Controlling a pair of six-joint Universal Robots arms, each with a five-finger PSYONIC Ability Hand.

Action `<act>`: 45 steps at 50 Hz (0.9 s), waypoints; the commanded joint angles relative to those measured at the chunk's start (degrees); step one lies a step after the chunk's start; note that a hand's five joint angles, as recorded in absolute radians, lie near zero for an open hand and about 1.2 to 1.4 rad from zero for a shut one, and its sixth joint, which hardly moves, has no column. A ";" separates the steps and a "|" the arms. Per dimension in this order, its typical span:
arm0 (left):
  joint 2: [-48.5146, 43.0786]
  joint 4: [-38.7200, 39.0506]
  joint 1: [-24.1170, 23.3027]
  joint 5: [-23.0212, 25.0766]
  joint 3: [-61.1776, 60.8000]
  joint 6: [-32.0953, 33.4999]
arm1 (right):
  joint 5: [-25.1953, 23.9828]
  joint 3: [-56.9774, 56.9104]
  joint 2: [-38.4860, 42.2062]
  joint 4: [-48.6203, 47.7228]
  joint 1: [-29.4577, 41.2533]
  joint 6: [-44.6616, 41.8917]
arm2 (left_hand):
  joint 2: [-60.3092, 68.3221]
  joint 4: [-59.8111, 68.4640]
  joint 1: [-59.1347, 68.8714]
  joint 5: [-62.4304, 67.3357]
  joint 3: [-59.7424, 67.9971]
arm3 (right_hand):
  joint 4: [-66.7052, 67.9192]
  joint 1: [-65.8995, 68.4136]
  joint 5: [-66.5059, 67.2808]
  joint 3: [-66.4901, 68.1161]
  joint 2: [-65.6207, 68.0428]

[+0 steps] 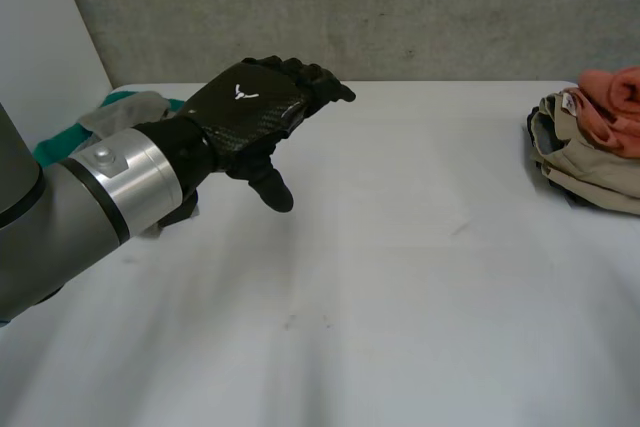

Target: Fold the laundry.

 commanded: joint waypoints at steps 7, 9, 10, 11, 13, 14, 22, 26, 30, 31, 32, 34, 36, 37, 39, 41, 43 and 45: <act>0.65 -0.03 0.21 0.08 -0.06 0.00 | 2.76 7.80 -12.30 29.35 -10.49 -8.26 | 2.99 3.46 3.37 3.37 2.93 | -3.28 -1.28 -3.35 -2.20 -2.82; 0.65 0.05 0.30 0.08 0.11 0.00 | 2.93 7.28 -12.39 32.09 -12.35 -11.70 | 2.82 3.29 3.21 3.20 2.77 | -3.28 -1.28 -3.35 -2.20 -2.82; 0.65 -0.03 0.30 0.08 0.20 0.00 | 3.45 6.84 -12.30 33.06 -13.23 -13.55 | 2.82 3.29 3.21 3.20 2.77 | -3.28 -1.28 -3.35 -2.20 -2.82; 0.65 0.05 0.39 0.17 0.38 0.00 | 4.50 5.18 -11.87 34.46 -14.89 -16.96 | 2.82 3.29 3.21 3.20 2.77 | -3.28 -1.28 -3.35 -2.20 -2.82; 0.65 0.06 0.48 0.17 0.47 0.00 | 6.17 2.45 -11.60 35.35 -16.31 -19.70 | 2.82 3.29 3.21 3.20 2.77 | -3.28 -1.28 -3.35 -2.20 -2.82; 0.65 0.06 0.57 0.17 0.64 0.00 | 7.84 0.70 -11.34 35.44 -16.75 -20.24 | 2.82 3.29 3.21 3.20 2.77 | -3.28 -1.28 -3.35 -2.20 -2.82; 0.83 2.07 1.00 -1.14 2.92 -0.17 | 24.38 -14.17 -11.93 31.50 -11.24 -5.87 | 1.64 2.12 2.03 2.03 1.59 | -3.28 -1.28 -3.35 -2.20 -2.82; 0.74 6.11 2.58 -7.19 5.38 -1.31 | 23.85 -11.55 -18.95 24.22 -2.11 4.94 | -0.20 0.27 0.18 0.18 -0.26 | -3.28 -1.28 -3.35 -2.20 -2.82; 0.13 12.52 7.49 -17.11 8.98 -3.34 | 22.28 -3.23 -27.30 17.89 7.47 14.26 | -1.55 -1.08 -1.17 -1.17 -1.61 | -3.28 -1.28 -3.35 -2.20 -2.82; -0.40 13.41 8.73 -18.36 9.60 -3.25 | 21.57 -1.10 -28.63 16.73 9.42 15.69 | -1.55 -1.08 -1.17 -1.17 -1.61 | -3.28 -1.28 -3.35 -2.20 -2.82; -0.67 14.20 9.96 -19.24 10.22 -3.25 | 20.87 1.01 -29.78 15.68 11.44 16.83 | -1.55 -1.08 -1.17 -1.17 -1.61 | -3.28 -1.28 -3.35 -2.20 -2.82; -3.37 15.25 14.60 -19.52 12.14 -3.16 | 17.98 6.88 -31.71 13.22 18.44 18.77 | -1.55 -1.08 -1.17 -1.17 -1.61 | -3.28 -1.28 -3.35 -2.20 -2.82; -6.63 14.91 18.13 -18.82 13.12 -2.90 | 15.51 10.51 -31.99 12.59 23.74 18.52 | -1.22 -0.75 -0.84 -0.84 -1.27 | -3.28 -1.28 -3.35 -2.20 -2.82; -8.12 14.65 19.62 -18.29 13.38 -2.64 | 14.11 12.09 -31.99 12.42 26.37 18.26 | -1.05 -0.58 -0.67 -0.67 -1.10 | -3.28 -1.28 -3.35 -2.20 -2.82; -12.43 13.07 23.06 -15.92 14.26 -1.32 | 10.76 16.92 -31.64 12.50 33.06 16.41 | -1.22 -0.74 -0.83 -0.83 -1.27 | -3.28 -1.28 -3.35 -2.20 -2.82; -14.81 12.01 24.64 -13.90 14.61 0.25 | 9.44 19.65 -31.46 12.76 36.14 14.57 | -0.88 -0.41 -0.50 -0.50 -0.94 | -3.28 -1.28 -3.35 -2.20 -2.82; -19.20 10.87 26.31 -11.52 14.79 4.38 | 9.35 23.43 -30.24 13.46 38.44 10.71 | -0.54 -0.07 -0.16 -0.16 -0.60 | -3.28 -1.28 -3.35 -2.20 -2.82; -22.36 10.60 27.19 -10.73 14.79 8.50 | 9.52 25.19 -28.92 14.25 39.49 7.81 | -0.54 -0.07 -0.16 -0.16 -0.60 | -3.28 -1.28 -3.35 -2.20 -2.82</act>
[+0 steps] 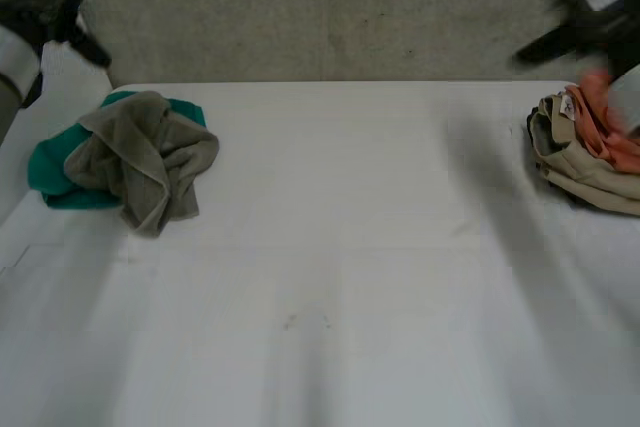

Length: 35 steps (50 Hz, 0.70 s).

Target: Fold the laundry.

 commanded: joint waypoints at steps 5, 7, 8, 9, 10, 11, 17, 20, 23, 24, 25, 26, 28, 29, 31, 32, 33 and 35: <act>-19.96 -3.96 8.13 7.30 0.48 23.83 | -2.00 14.07 7.26 6.43 12.37 -17.65 | -0.16 -0.09 -0.09 0.00 -0.64 | -3.28 -1.27 -3.35 -1.95 -2.82; -21.73 -3.96 8.04 7.39 0.48 26.57 | -0.94 14.16 7.88 7.67 12.54 -18.54 | 0.01 0.07 0.07 0.17 -0.47 | -3.28 -1.27 -3.35 -1.95 -2.82; -22.60 -3.96 8.04 7.48 0.48 27.72 | -0.59 14.16 8.06 8.12 12.46 -18.80 | 0.01 0.07 0.07 0.17 -0.47 | -3.28 -1.27 -3.35 -1.95 -2.82; -23.83 -3.79 8.22 7.57 0.56 29.30 | 0.46 14.25 8.24 9.16 12.11 -18.89 | 0.34 0.41 0.41 0.51 -0.14 | -3.28 -1.27 -3.35 -1.95 -2.82; -24.28 -3.70 8.22 7.74 0.74 29.66 | 1.08 14.34 8.24 9.52 11.93 -18.89 | 0.51 0.58 0.58 0.68 0.03 | -3.28 -1.27 -3.35 -1.95 -2.82; -24.81 -3.53 8.04 7.83 0.83 29.84 | 1.61 14.43 8.24 9.70 11.84 -18.89 | 0.68 0.75 0.75 0.84 0.20 | -3.28 -1.27 -3.35 -1.95 -2.82; -28.23 1.64 6.47 9.06 1.79 29.23 | 3.02 16.62 8.41 9.97 11.67 -18.37 | 26.81 26.88 26.88 26.98 26.33 | -3.28 -1.27 -3.35 -1.95 -2.82; -29.03 5.51 5.15 9.15 2.15 28.09 | 3.02 17.76 8.41 9.88 11.49 -18.37 | 51.24 51.30 51.30 51.40 50.76 | -3.28 -1.27 -3.35 -1.95 -2.82; -29.64 10.09 4.00 8.89 1.97 26.41 | 3.11 18.21 8.41 9.97 10.97 -18.37 | 67.10 67.17 67.17 67.27 66.62 | -3.28 -1.27 -3.35 -1.95 -2.82; -29.64 11.06 3.91 8.80 1.71 26.32 | 3.20 18.38 8.41 9.97 10.27 -18.37 | 67.10 67.17 67.17 67.27 66.62 | -3.28 -1.27 -3.35 -1.95 -2.82; -29.47 12.72 3.65 8.45 1.53 26.32 | 3.20 18.47 8.41 9.97 9.91 -18.37 | 67.10 67.17 67.17 67.27 66.62 | -3.28 -1.27 -3.35 -1.95 -2.82; -29.12 13.34 3.47 8.27 1.44 26.41 | 3.20 18.56 8.41 9.88 9.47 -18.37 | 67.10 67.17 67.17 67.27 66.62 | -3.28 -1.27 -3.35 -1.95 -2.82; -28.16 13.79 1.99 6.87 1.18 25.80 | 3.20 18.65 7.80 9.70 8.25 -18.10 | 67.10 67.17 67.17 67.27 66.62 | -3.28 -1.27 -3.35 -1.95 -2.82; -27.45 13.70 1.19 6.08 0.83 25.80 | 3.20 18.65 7.62 9.70 7.80 -18.02 | 67.10 67.17 67.17 67.27 66.62 | -3.28 -1.27 -3.35 -1.95 -2.82; -24.74 13.26 -0.83 4.24 -0.04 24.75 | 3.20 18.47 7.36 9.62 7.01 -17.93 | 67.10 67.17 67.17 67.27 66.62 | -3.28 -1.27 -3.35 -1.95 -2.82; -21.16 13.00 -2.84 2.66 -1.27 22.91 | 3.37 18.21 7.01 9.44 6.49 -17.84 | 67.10 67.17 67.17 67.27 66.62 | -3.28 -1.27 -3.35 -1.95 -2.82; -18.77 13.00 -4.16 1.51 -2.41 20.98 | 3.63 18.03 6.75 9.44 6.13 -17.75 | 67.10 67.17 67.17 67.27 66.62 | -3.28 -1.27 -3.35 -1.95 -2.82; -15.16 13.00 -6.45 -0.16 -4.09 17.38 | 4.25 17.68 6.22 9.44 5.60 -17.31 | 67.10 67.17 67.17 67.27 66.62 | -3.28 -1.27 -3.35 -1.95 -2.82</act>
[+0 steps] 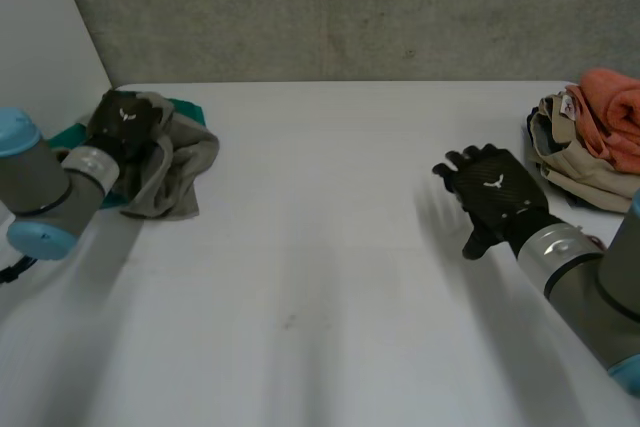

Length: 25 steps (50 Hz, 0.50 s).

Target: Fold the laundry.

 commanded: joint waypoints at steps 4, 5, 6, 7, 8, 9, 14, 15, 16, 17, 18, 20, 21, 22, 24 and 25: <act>20.60 -0.83 -16.31 -12.74 -10.31 -22.71 | 4.56 -2.47 -2.22 -0.03 -3.87 3.80 | 11.87 11.60 17.38 13.91 12.23 | -3.28 -1.27 -3.34 -1.92 -2.82; 21.39 -1.09 -18.07 -13.79 -11.10 -24.82 | 5.18 -2.73 -2.22 0.06 -3.96 4.50 | 11.87 11.60 17.38 13.91 12.23 | -3.28 -1.27 -3.34 -1.92 -2.82; 22.01 -1.53 -19.74 -14.50 -11.98 -26.67 | 5.71 -3.08 -2.22 0.15 -4.05 5.29 | 11.87 11.60 17.38 13.91 12.23 | -3.28 -1.27 -3.34 -1.92 -2.82; 22.80 -2.66 -23.32 -15.64 -13.64 -29.74 | 6.49 -3.61 -2.22 0.24 -4.14 6.86 | 11.87 11.60 17.38 13.91 12.23 | -3.28 -1.27 -3.34 -1.92 -2.82; 22.72 -3.11 -25.10 -16.00 -14.27 -30.98 | 6.59 -3.88 -2.22 0.24 -4.23 7.58 | 11.87 11.60 17.38 13.91 12.23 | -3.28 -1.27 -3.34 -1.92 -2.82; 22.46 -3.46 -26.94 -16.18 -14.71 -32.04 | 6.59 -3.97 -2.22 0.24 -4.31 8.11 | 11.87 11.60 17.38 13.91 12.23 | -3.28 -1.27 -3.34 -1.92 -2.82; 19.04 -3.55 -35.48 -16.70 -15.07 -34.86 | 6.50 -4.23 -2.22 0.32 -4.31 10.22 | 7.89 7.63 13.41 9.93 8.26 | -3.28 -1.27 -3.34 -1.92 -2.82; 17.81 -3.73 -36.62 -16.79 -14.20 -34.52 | 6.50 -4.23 -2.22 0.32 -4.23 10.31 | -24.95 -25.22 -19.44 -22.91 -24.59 | -3.28 -1.27 -3.34 -1.92 -2.82; 17.10 -4.25 -36.72 -16.79 -13.49 -34.25 | 6.59 -4.14 -2.22 0.41 -4.23 10.40 | -43.76 -44.03 -38.25 -41.73 -43.40 | -3.28 -1.27 -3.34 -1.92 -2.82; 16.83 -4.60 -36.72 -16.79 -12.79 -33.99 | 6.50 -4.14 -2.22 0.41 -4.23 10.40 | -57.44 -57.71 -51.93 -55.40 -57.08 | -3.28 -1.27 -3.34 -1.92 -2.82; 16.92 -4.78 -36.72 -16.62 -12.52 -33.81 | 6.50 -4.06 -2.22 0.41 -4.23 10.40 | -58.13 -58.40 -52.62 -56.09 -57.77 | -3.28 -1.27 -3.34 -1.92 -2.82; 17.09 -5.31 -36.72 -16.09 -12.43 -33.72 | 6.15 -3.88 -2.13 0.41 -4.23 10.40 | -57.58 -57.84 -52.07 -55.54 -57.22 | -3.28 -1.27 -3.34 -1.92 -2.82; 17.18 -5.57 -36.54 -16.09 -12.52 -33.46 | 6.15 -3.88 -2.13 0.41 -4.23 10.40 | -57.58 -57.85 -52.07 -55.54 -57.22 | -3.28 -1.27 -3.34 -1.92 -2.82; 17.44 -5.75 -36.19 -16.09 -12.52 -33.28 | 6.15 -3.88 -2.13 0.41 -4.05 10.40 | -57.58 -57.85 -52.07 -55.54 -57.22 | -3.28 -1.27 -3.34 -1.92 -2.82; 19.20 -6.36 -34.00 -16.35 -13.13 -32.58 | 6.15 -3.97 -2.13 0.50 -3.96 10.40 | -56.58 -56.84 -51.06 -54.54 -56.21 | -3.28 -1.27 -3.34 -1.92 -2.82; 20.42 -6.71 -32.86 -16.35 -13.65 -32.14 | 6.15 -4.05 -2.13 0.67 -3.96 10.31 | -56.24 -56.50 -50.73 -54.20 -55.88 | -3.28 -1.27 -3.34 -1.92 -2.82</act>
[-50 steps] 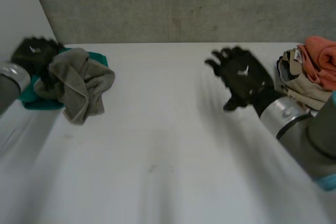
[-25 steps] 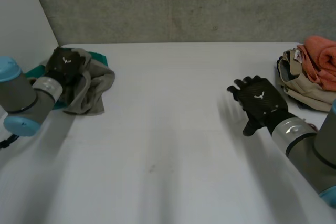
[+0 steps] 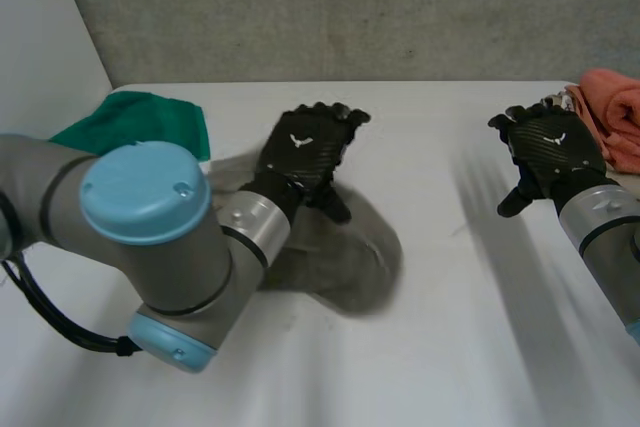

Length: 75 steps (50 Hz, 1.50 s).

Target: Fold the laundry.

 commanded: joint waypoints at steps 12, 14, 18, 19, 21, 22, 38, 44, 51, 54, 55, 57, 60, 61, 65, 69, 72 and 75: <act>11.33 -2.86 16.23 0.90 -10.20 17.44 | -0.57 -5.03 0.48 16.53 6.68 0.07 | 1.66 1.99 3.67 1.78 1.35 | -3.28 -1.27 -3.34 -1.92 -2.82; 10.11 -2.86 16.40 0.99 -10.64 21.04 | -0.48 -6.00 0.66 20.14 8.70 0.60 | 4.68 5.00 6.68 4.79 4.37 | -3.28 -1.27 -3.34 -1.92 -2.82; 5.10 -2.95 16.76 2.82 -9.85 25.44 | -0.48 -6.00 1.19 22.00 11.60 1.92 | 6.37 6.69 8.37 6.49 6.06 | -3.28 -1.27 -3.34 -1.92 -2.82; 4.13 -2.86 16.84 3.88 -9.76 25.88 | -0.39 -6.00 1.36 21.91 12.13 2.09 | 7.21 7.53 9.21 7.32 6.89 | -3.28 -1.27 -3.34 -1.92 -2.82; 1.59 -2.51 17.28 8.25 -9.33 26.33 | -0.22 -5.74 2.50 21.38 13.79 2.10 | 9.89 10.21 11.89 10.00 9.58 | -3.28 -1.27 -3.34 -1.92 -2.82; 0.70 -2.60 17.54 9.93 -9.24 26.42 | -0.04 -5.65 3.03 21.12 14.24 2.10 | 10.74 11.06 12.74 10.86 10.43 | -3.28 -1.27 -3.34 -1.92 -2.82; -13.10 -2.95 16.67 16.81 0.51 26.86 | 4.79 -3.02 4.97 17.25 15.12 1.92 | 20.83 21.15 22.83 20.95 20.52 | -3.28 -1.27 -3.34 -1.92 -2.82; -16.35 -4.17 16.49 16.54 4.82 26.86 | 4.79 -1.87 4.97 16.72 14.77 1.83 | 26.72 27.04 28.72 26.83 26.41 | -3.28 -1.27 -3.34 -1.92 -2.82; -17.32 -4.62 16.49 16.54 7.99 26.77 | 4.88 -0.99 4.97 16.11 14.24 1.48 | 40.68 41.01 42.69 40.80 40.37 | -3.28 -1.27 -3.34 -1.92 -2.82; -18.37 -4.71 16.49 16.63 9.04 26.77 | 4.88 -0.82 4.97 15.93 14.07 1.48 | 40.19 40.51 42.19 40.30 39.88 | -3.28 -1.27 -3.34 -1.92 -2.82; -18.64 -4.79 16.49 16.63 9.22 26.86 | 4.88 -0.82 4.97 15.93 14.07 1.48 | 40.18 40.51 42.19 40.30 39.87 | -3.28 -1.27 -3.34 -1.92 -2.82; -19.43 -5.06 16.49 16.63 9.75 26.86 | 4.88 -0.82 4.97 15.93 14.07 1.48 | 40.18 40.51 42.19 40.30 39.87 | -3.28 -1.27 -3.34 -1.92 -2.82; -20.13 -5.32 16.41 16.63 10.19 26.86 | 4.97 -0.73 4.97 15.93 14.07 1.48 | 43.02 43.35 45.03 43.14 42.71 | -3.28 -1.27 -3.34 -1.92 -2.82; -20.22 -5.32 16.41 16.63 10.36 26.94 | 4.97 -0.73 4.97 15.93 14.07 1.48 | 46.04 46.37 48.05 46.16 45.73 | -3.28 -1.27 -3.34 -1.92 -2.82; -19.79 -5.06 15.97 16.02 11.24 27.47 | 5.14 -0.73 4.88 16.11 13.98 2.27 | 66.23 66.56 68.24 66.35 65.92 | -3.28 -1.27 -3.34 -1.92 -2.82; -16.72 -4.62 14.65 11.02 11.68 27.82 | 5.76 -0.47 4.79 16.19 13.98 4.90 | 66.23 66.56 68.24 66.35 65.92 | -3.28 -1.27 -3.34 -1.92 -2.82; -10.76 -4.18 13.95 5.06 10.90 27.39 | 5.85 -0.73 4.53 16.28 14.24 12.60 | 66.23 66.56 68.24 66.35 65.92 | -3.28 -1.27 -3.34 -1.92 -2.82; -6.17 -3.83 13.51 2.31 10.02 27.21 | 5.76 -1.86 4.88 16.72 14.16 21.04 | 66.23 66.56 68.24 66.35 65.92 | -3.28 -1.27 -3.34 -1.92 -2.82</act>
